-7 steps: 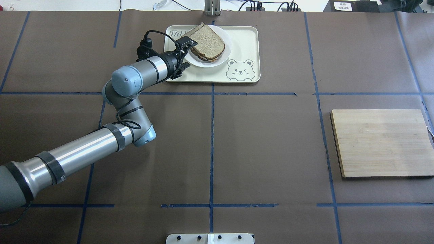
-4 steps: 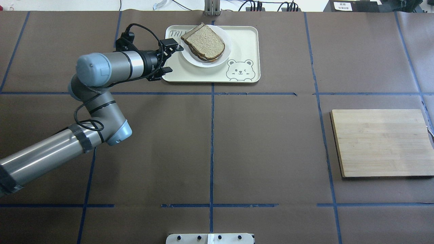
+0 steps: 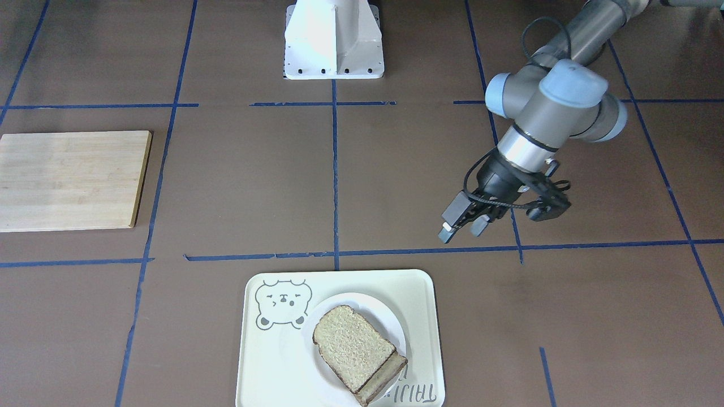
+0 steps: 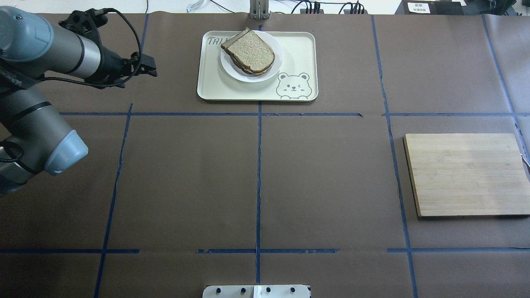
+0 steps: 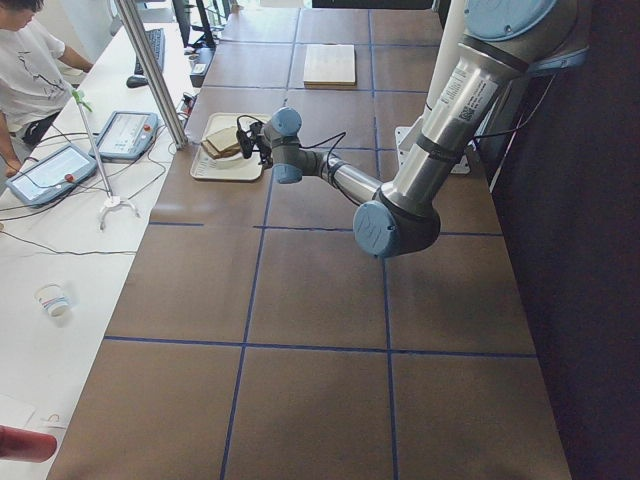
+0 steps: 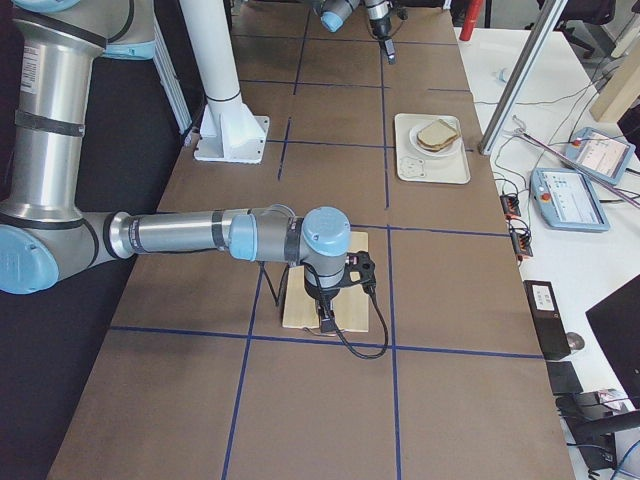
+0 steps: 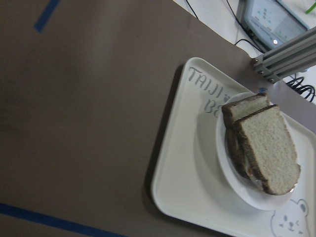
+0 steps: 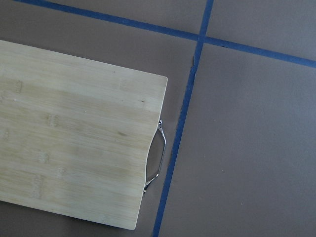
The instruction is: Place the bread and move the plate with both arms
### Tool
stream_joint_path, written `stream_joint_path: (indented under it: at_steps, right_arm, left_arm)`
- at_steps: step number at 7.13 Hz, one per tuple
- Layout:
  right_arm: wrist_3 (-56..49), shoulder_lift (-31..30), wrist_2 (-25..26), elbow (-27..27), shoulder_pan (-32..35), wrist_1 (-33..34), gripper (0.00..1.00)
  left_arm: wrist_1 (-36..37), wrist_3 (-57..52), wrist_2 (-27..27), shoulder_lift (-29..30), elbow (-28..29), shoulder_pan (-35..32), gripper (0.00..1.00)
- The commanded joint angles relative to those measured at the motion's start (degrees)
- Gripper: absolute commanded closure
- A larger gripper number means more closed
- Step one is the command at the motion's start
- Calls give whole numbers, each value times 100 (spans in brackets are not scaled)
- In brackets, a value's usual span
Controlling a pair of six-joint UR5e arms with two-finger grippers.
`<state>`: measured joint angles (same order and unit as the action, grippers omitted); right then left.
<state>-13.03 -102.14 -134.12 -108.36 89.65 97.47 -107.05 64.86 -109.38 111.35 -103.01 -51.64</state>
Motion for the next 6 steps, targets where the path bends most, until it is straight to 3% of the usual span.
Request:
stream_joint_path:
  at_steps: [1, 2, 4, 6]
  right_arm:
    - [-6, -7, 0, -1, 0, 0, 0]
    - [-6, 1, 8, 16, 0, 0, 0]
    - [-6, -7, 8, 104, 0, 0, 0]
    - [-6, 1, 8, 131, 0, 0, 0]
  left_arm:
    - [2288, -3641, 628, -709, -1157, -291, 0]
    - [2294, -4308, 107, -1103, -1186, -859, 0]
    - [2285, -5346, -1439, -1859, -1099, -2088, 0]
    - [2338, -6867, -2049, -2528, -617, -3216, 0]
